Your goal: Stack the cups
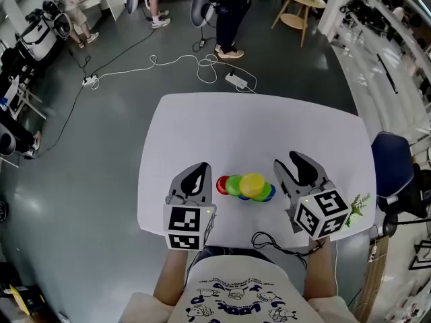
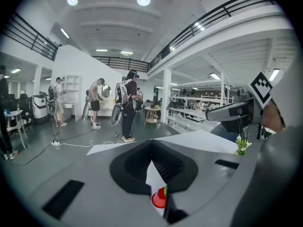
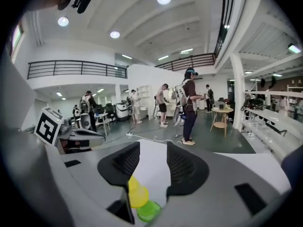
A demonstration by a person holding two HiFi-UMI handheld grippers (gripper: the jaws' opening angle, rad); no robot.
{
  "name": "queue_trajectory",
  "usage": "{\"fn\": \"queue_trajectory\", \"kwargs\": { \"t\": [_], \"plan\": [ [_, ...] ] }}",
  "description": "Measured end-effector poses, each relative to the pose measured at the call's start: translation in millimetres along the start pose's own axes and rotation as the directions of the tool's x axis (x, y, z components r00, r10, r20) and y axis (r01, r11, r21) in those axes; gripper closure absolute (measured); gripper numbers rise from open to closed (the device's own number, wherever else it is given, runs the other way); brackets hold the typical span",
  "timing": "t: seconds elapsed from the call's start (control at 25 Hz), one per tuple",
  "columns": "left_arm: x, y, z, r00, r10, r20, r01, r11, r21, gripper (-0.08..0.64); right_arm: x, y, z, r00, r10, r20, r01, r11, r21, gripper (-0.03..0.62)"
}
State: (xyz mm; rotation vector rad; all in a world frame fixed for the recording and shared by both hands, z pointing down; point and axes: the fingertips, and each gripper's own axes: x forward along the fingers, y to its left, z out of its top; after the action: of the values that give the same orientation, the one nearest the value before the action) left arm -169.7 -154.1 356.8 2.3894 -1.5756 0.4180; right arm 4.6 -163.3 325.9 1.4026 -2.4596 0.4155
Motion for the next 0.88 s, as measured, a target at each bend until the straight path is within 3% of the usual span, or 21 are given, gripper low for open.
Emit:
{"fn": "queue_trajectory", "kwargs": {
  "t": [0.16,0.32,0.64,0.88],
  "plan": [
    [3.4,-3.7,21.4,0.999,0.006,0.045,-0.007,1.0,0.023,0.547,-12.6,-18.1,14.7,0.988,-0.129,0.081,0.128,0.992,0.008,0.474],
    [-0.1,-6.2,36.9,0.995,0.027,0.093,-0.03,0.999,0.022,0.547,-27.9,-29.6,25.2,0.953,-0.258,0.161,0.264,0.964,-0.016,0.577],
    [-9.4,-5.3,68.9,0.975,0.079,0.209,-0.081,0.997,-0.001,0.548,-47.4,-40.3,35.9,0.902,-0.341,0.264,0.343,0.938,0.04,0.577],
    [-20.2,-10.8,78.9,0.962,0.102,0.255,-0.102,0.995,-0.014,0.546,-55.3,-38.5,34.1,0.891,-0.352,0.288,0.355,0.934,0.043,0.577]
  ]
}}
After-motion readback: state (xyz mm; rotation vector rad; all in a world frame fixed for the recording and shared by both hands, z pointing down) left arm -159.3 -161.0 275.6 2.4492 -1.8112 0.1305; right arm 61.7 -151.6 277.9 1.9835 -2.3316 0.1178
